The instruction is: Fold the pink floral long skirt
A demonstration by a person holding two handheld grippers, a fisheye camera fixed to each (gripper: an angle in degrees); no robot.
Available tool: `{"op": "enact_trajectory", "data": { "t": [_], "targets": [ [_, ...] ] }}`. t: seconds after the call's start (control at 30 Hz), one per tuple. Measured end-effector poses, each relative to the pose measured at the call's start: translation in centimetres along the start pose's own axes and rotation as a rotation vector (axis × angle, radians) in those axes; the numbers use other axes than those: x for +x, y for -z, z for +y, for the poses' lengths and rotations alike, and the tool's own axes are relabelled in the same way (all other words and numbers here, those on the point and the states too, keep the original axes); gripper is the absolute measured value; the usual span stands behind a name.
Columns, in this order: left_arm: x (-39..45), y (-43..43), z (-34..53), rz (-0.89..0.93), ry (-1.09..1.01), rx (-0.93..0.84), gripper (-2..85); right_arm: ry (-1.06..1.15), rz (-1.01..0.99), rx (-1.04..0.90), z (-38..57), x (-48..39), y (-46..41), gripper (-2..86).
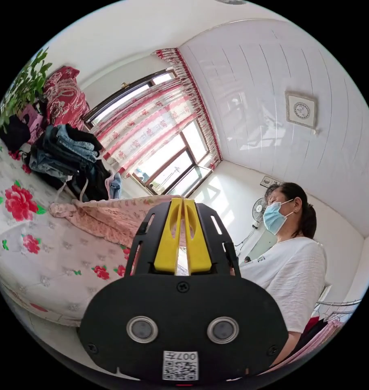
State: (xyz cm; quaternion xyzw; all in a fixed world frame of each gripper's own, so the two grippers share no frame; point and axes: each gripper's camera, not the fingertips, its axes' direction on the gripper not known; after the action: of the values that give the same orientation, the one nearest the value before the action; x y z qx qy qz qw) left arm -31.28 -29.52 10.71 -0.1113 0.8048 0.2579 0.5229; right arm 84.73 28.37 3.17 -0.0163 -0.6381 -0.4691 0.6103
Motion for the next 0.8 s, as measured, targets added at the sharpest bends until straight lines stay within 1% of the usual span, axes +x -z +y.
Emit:
{"op": "enact_trajectory", "data": {
  "t": [0.17,0.37,0.43,0.57,0.8],
  "targets": [
    [-4.3,-1.5,1.6,-0.104,0.141,-0.101,-1.0,-0.141,0.065,-0.039,3.5,4.2,-2.4,-0.3],
    [-14.2,-6.0,2.3,-0.215,0.383,-0.129,-1.0,-0.28,0.169,-0.19,3.9,10.8,-10.2,-0.3],
    [-18.3,-8.6,1.6,-0.212,0.464,-0.1,-1.0,-0.317,0.185,-0.223,2.7,13.2,-14.0,-0.3],
    [-23.1,-13.1,-1.4,-0.233,0.522,-0.088,-1.0,-0.338,0.215,-0.24,-0.6,15.8,-19.7,-0.2],
    [-31.6,-23.0,-7.5,-0.373,0.601,-0.202,-0.6,-0.379,0.377,-0.291,-6.4,21.0,-32.5,0.1]
  ]
}}
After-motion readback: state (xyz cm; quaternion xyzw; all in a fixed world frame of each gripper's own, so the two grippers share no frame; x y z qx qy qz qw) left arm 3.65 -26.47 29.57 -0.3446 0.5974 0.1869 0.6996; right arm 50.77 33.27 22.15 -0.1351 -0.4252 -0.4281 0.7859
